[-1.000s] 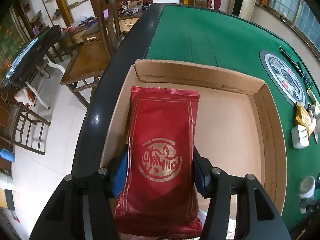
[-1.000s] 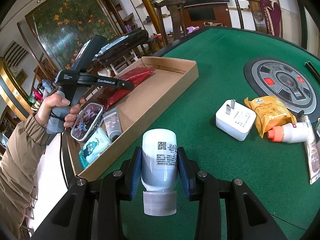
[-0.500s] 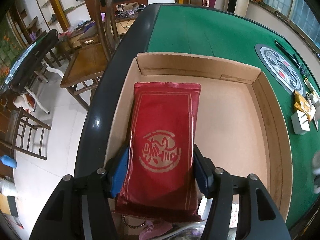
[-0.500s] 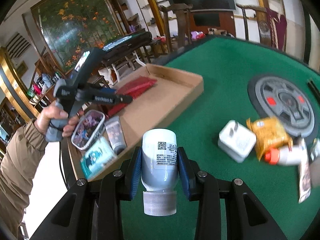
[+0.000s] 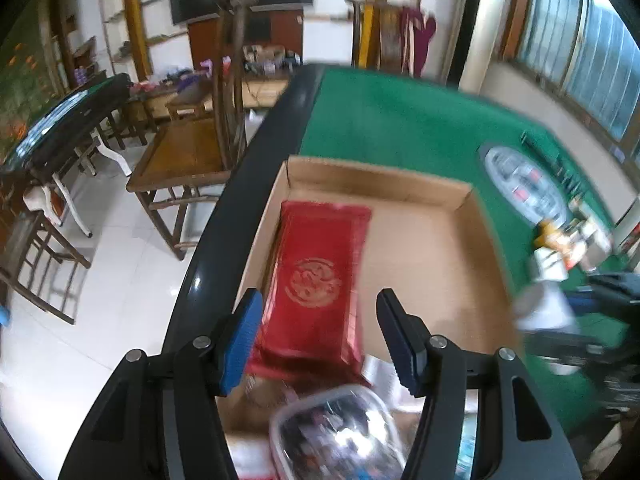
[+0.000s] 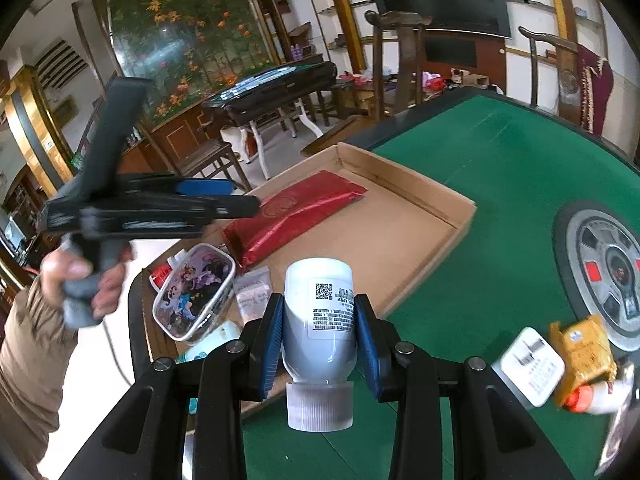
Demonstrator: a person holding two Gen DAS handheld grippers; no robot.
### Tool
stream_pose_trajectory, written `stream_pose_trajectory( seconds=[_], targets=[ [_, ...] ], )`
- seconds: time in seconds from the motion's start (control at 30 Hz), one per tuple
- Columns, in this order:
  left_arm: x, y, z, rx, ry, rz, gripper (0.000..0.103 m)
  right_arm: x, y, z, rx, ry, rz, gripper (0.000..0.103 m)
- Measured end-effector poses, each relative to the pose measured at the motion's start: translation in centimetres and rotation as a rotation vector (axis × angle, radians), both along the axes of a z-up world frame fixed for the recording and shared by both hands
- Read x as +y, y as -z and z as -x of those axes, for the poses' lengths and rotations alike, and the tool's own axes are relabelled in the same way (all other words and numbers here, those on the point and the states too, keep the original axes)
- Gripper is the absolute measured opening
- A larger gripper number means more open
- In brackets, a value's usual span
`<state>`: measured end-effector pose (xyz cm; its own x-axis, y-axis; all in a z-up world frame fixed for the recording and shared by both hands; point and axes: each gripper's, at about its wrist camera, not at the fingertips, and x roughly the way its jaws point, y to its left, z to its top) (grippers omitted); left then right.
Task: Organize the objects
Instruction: 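Lower the white bottle into the tray and open the right tool, then grasp the white plug charger with the left tool while the right returns to the table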
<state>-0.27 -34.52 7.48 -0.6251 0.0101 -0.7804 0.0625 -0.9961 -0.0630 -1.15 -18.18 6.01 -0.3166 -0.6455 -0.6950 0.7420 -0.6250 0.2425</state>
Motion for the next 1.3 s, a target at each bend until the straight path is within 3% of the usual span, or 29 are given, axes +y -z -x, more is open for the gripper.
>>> stream_pose_trajectory(
  seconds=[0.07, 0.2, 0.37, 0.47, 0.67, 0.87, 1.13, 1.3],
  targets=[
    [0.6, -1.1, -2.8, 0.068, -0.036, -0.002, 0.061, -1.0, 0.2, 0.3, 0.003, -0.019, -0.010, 0.038],
    [2.4, -1.5, -9.4, 0.205, -0.092, -0.060, 0.078, -3.0, 0.8, 1.0, 0.009, -0.051, -0.036, 0.038],
    [4.3, -0.3, -13.8, 0.260, -0.164, -0.115, 0.080, -5.5, 2.3, 1.6, 0.031, -0.069, -0.085, 0.038],
    [5.4, 0.3, -15.0, 0.271, -0.185, -0.110, 0.080, -6.3, 3.4, 1.4, 0.031, -0.082, -0.117, 0.038],
    [7.8, 0.2, -14.5, 0.270, -0.130, -0.036, 0.080, -6.0, 4.5, 1.0, -0.011, -0.096, -0.112, 0.038],
    [8.4, 0.1, -14.3, 0.280, -0.103, -0.092, 0.080, -5.7, 4.5, 1.0, -0.030, -0.087, -0.091, 0.039],
    [9.4, -0.4, -14.5, 0.294, -0.111, -0.095, 0.080, 0.3, 0.7, 0.2, -0.006, -0.031, 0.055, 0.058],
    [11.6, -0.8, -14.4, 0.300, -0.070, -0.075, 0.080, 8.7, 0.2, -1.5, 0.008, 0.060, 0.119, 0.098]
  ],
)
